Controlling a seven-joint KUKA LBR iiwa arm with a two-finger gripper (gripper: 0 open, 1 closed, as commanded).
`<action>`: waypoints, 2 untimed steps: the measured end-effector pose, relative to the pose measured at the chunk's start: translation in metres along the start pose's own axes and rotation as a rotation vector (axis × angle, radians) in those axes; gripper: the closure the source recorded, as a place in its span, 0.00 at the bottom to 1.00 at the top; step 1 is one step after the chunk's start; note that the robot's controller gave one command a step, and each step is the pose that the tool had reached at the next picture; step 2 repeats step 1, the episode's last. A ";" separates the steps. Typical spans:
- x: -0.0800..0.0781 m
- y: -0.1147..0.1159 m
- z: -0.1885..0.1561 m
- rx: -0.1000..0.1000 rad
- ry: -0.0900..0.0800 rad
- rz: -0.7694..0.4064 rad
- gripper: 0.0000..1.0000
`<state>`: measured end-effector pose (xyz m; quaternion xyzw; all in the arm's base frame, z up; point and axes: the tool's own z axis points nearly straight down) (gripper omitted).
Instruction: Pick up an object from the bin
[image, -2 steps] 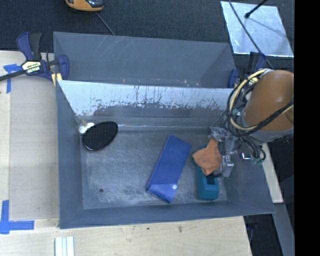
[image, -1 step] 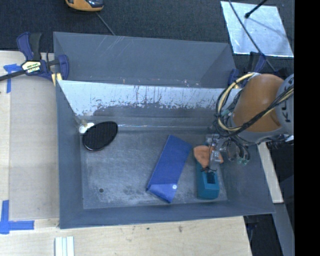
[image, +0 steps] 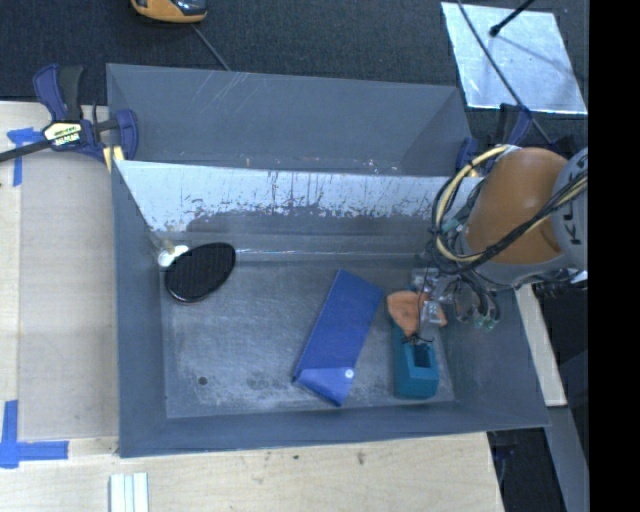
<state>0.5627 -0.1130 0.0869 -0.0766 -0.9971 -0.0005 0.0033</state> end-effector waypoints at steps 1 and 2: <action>0.039 -0.039 -0.184 0.002 -0.019 0.017 1.00; 0.039 -0.039 -0.184 0.002 -0.019 0.017 1.00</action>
Offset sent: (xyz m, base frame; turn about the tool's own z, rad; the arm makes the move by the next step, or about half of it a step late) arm 0.0000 0.0000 0.0000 0.0000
